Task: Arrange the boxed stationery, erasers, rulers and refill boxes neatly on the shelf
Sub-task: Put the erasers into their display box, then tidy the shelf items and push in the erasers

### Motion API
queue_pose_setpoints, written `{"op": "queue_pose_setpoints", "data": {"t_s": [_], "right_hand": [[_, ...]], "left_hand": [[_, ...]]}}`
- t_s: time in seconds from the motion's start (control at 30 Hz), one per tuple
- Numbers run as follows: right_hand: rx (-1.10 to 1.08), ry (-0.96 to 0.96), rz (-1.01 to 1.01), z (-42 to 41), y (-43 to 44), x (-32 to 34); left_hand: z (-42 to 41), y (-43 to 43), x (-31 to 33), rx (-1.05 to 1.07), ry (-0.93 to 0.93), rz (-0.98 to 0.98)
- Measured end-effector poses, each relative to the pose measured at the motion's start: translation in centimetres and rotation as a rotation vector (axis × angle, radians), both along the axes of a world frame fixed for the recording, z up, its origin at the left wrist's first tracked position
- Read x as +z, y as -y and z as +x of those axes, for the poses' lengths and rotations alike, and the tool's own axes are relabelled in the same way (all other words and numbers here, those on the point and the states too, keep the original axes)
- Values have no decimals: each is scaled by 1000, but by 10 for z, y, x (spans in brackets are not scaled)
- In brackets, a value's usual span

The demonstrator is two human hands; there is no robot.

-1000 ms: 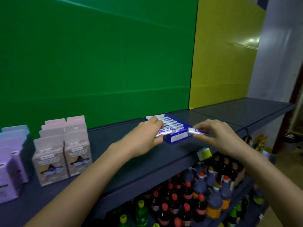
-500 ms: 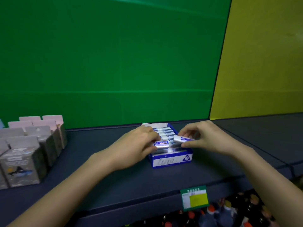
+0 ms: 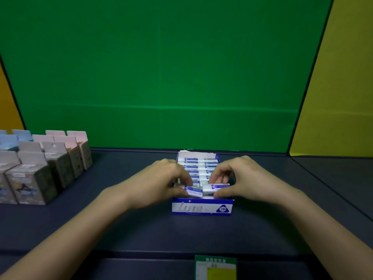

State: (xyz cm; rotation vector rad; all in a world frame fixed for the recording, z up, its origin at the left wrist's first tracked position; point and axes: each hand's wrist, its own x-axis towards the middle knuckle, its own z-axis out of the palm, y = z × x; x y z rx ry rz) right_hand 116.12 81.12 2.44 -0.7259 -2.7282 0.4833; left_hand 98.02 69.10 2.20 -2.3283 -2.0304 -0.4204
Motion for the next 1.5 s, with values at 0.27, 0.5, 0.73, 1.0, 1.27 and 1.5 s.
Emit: {"op": "queue_pose_setpoints", "data": {"t_s": [0.27,0.5,0.73,1.0,1.27,1.5], "right_hand": [[14,45,54,-3,-1,-5],[43,64,92,-2,-2,-6],[15,47,79,1,-3,-6],[-1,91,166,-3,6,-1],[116,-81,227,-26,46,5],[271,-56,276,-69,90,7]], "left_hand": [[-4,-4,-3,11,28,-36],[-5,-11,2,17,42,-88],[-10,-12,3,7,159,-129],[-7,-6,0,14,129,-74],[-32,65,-22,315,-63,355],[-63,134,-29,550,-119,422]]}}
